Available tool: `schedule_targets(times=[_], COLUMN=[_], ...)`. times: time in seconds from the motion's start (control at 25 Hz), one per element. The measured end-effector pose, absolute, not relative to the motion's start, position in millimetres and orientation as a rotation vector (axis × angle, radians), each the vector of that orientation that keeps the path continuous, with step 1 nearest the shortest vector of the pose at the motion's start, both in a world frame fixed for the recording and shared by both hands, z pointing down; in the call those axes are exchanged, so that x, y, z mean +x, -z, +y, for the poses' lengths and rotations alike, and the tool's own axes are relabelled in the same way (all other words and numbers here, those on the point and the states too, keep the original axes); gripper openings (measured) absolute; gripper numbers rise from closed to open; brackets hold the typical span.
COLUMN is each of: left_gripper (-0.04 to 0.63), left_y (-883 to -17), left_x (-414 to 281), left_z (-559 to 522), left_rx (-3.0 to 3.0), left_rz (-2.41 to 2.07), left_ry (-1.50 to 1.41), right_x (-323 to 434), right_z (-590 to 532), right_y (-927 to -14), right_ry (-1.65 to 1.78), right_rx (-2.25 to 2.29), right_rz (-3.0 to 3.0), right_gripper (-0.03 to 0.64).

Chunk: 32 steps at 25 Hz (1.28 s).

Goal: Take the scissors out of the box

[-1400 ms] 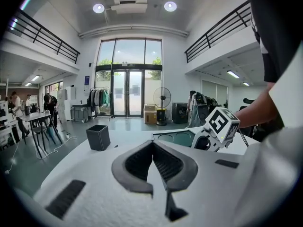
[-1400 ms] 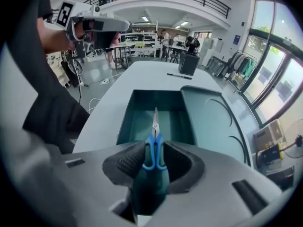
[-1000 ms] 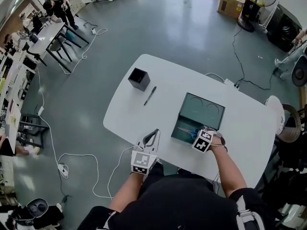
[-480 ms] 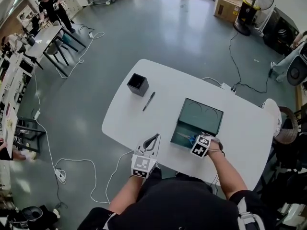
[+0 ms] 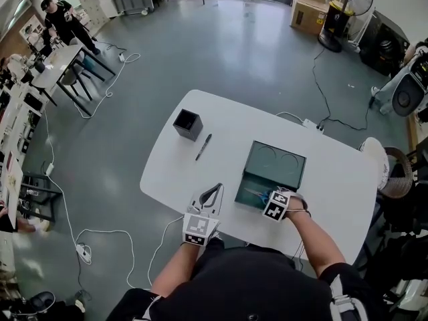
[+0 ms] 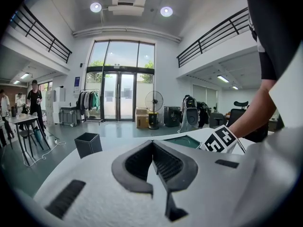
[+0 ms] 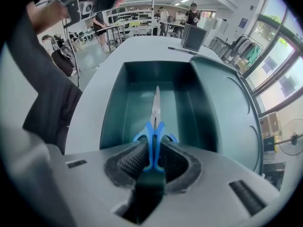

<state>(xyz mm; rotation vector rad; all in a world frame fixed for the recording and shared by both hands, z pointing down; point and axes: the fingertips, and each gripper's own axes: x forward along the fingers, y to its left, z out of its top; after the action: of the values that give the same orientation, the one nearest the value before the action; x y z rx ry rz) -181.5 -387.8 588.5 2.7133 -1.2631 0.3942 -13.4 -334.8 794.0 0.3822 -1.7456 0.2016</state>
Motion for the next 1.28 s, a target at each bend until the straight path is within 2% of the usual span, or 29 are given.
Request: schedule_targets(times=[0.32, 0.88, 1.28], left_gripper=[0.009, 0.009, 0.009], left_y=[-591, -582, -573], left_x=[-193, -168, -155], left_z=[-384, -386, -386], left_rx=[2.693, 2.754, 2.787], left_rz=[-1.280, -1.210, -1.168], left_ry=[-0.397, -0.376, -0.352], right_x=[-9, -18, -27], right_z=[-337, -346, -355], right_y=[-748, -620, -523], right_ry=[-0.233, -0.139, 0.089], right_rx=[0.561, 1.030, 1.342], right_rz=[-1.847, -2.209, -2.470], right_gripper=[0.089, 0.089, 0.091])
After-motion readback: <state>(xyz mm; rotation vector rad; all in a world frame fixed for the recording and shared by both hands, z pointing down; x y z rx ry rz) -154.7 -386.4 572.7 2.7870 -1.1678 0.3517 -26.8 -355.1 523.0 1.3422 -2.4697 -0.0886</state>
